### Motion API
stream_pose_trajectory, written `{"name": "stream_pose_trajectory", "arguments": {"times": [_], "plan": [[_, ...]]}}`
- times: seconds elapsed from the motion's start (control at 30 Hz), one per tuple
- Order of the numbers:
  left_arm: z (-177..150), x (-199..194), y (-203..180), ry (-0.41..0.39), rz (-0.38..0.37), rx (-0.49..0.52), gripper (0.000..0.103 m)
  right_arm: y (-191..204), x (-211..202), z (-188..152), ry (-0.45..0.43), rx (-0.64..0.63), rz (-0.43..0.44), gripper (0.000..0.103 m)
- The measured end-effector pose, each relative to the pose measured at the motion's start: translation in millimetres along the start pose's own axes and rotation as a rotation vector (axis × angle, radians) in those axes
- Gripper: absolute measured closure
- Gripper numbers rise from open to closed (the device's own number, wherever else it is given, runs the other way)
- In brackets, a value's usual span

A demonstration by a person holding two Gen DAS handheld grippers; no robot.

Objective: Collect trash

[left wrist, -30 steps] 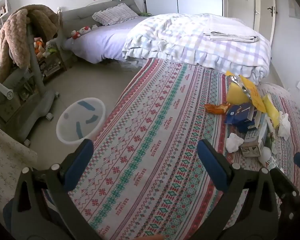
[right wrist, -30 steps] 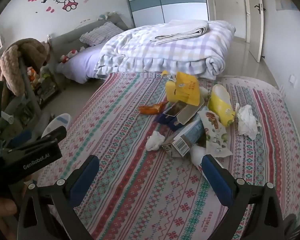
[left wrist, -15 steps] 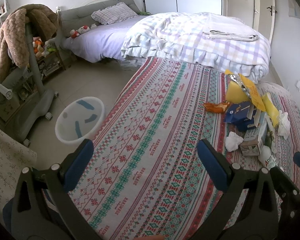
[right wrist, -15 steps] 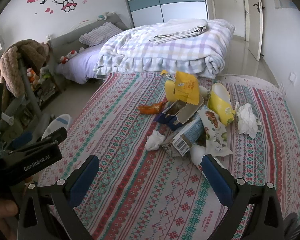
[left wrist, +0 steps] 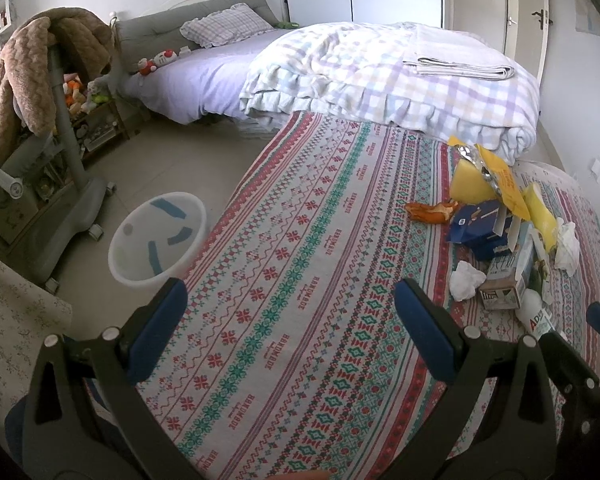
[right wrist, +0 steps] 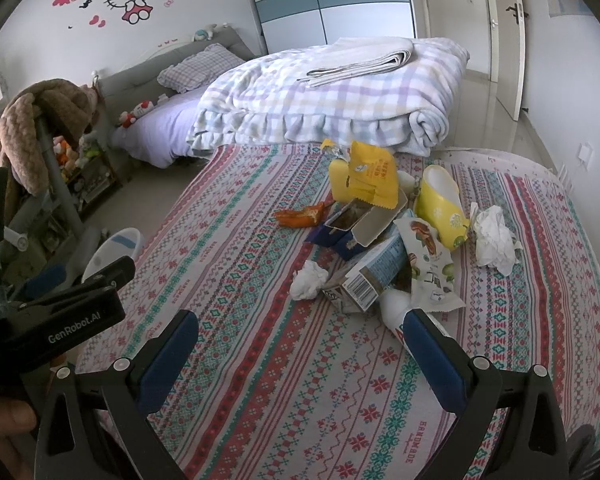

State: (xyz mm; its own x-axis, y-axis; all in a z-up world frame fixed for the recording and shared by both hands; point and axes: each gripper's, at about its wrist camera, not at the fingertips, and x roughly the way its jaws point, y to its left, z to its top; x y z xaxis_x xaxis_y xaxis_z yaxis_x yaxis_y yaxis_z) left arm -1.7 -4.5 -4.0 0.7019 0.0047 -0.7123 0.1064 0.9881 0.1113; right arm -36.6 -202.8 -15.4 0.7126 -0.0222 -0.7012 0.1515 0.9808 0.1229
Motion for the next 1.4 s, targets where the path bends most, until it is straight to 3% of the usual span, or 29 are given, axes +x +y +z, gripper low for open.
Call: {"name": "stream_pose_trajectory", "arguments": {"times": [0.47, 0.6, 0.7, 0.8, 0.9, 1.03, 1.2, 1.27, 1.33, 1.4], "plan": [[-3.8, 6.8, -9.7, 0.015, -0.012, 0.030, 0.000, -8.9, -4.0, 2.4, -0.016, 0.016, -0.012, 0.000], [0.0, 8.9, -17.7, 0.115, 0.005, 0.138, 0.000, -24.8, -14.3, 15.6, -0.056, 0.013, -0.061, 0.000], [3.1, 10.8, -28.0, 0.108, -0.026, 0.183, 0.000, -54.5, -23.2, 28.5, -0.082, 0.073, -0.097, 0.000], [4.2, 16.8, -40.8, 0.099, -0.082, 0.202, 0.000, -92.2, -23.8, 37.1, -0.077, 0.169, -0.118, 0.000], [8.3, 27.6, -59.7, 0.189, -0.195, 0.220, 0.000, -121.1, -17.5, 43.1, -0.049, 0.231, -0.167, 0.000], [12.9, 38.0, -87.1, 0.285, -0.356, 0.248, 0.003, -150.2, -1.2, 54.0, 0.002, 0.271, -0.158, 0.000], [21.0, 63.7, -113.7, 0.333, -0.440, 0.324, 0.021, -177.4, 27.4, 60.2, 0.092, 0.279, -0.177, 0.000], [24.3, 83.3, -122.2, 0.390, -0.487, 0.346, 0.021, -189.6, 37.1, 60.9, 0.120, 0.289, -0.201, 0.000], [26.5, 99.2, -126.1, 0.415, -0.502, 0.341, 0.022, -198.7, 47.6, 60.8, 0.145, 0.313, -0.223, 0.001], [27.7, 111.1, -127.6, 0.441, -0.521, 0.312, 0.031, -207.6, 58.4, 59.8, 0.172, 0.334, -0.228, 0.005]]}}
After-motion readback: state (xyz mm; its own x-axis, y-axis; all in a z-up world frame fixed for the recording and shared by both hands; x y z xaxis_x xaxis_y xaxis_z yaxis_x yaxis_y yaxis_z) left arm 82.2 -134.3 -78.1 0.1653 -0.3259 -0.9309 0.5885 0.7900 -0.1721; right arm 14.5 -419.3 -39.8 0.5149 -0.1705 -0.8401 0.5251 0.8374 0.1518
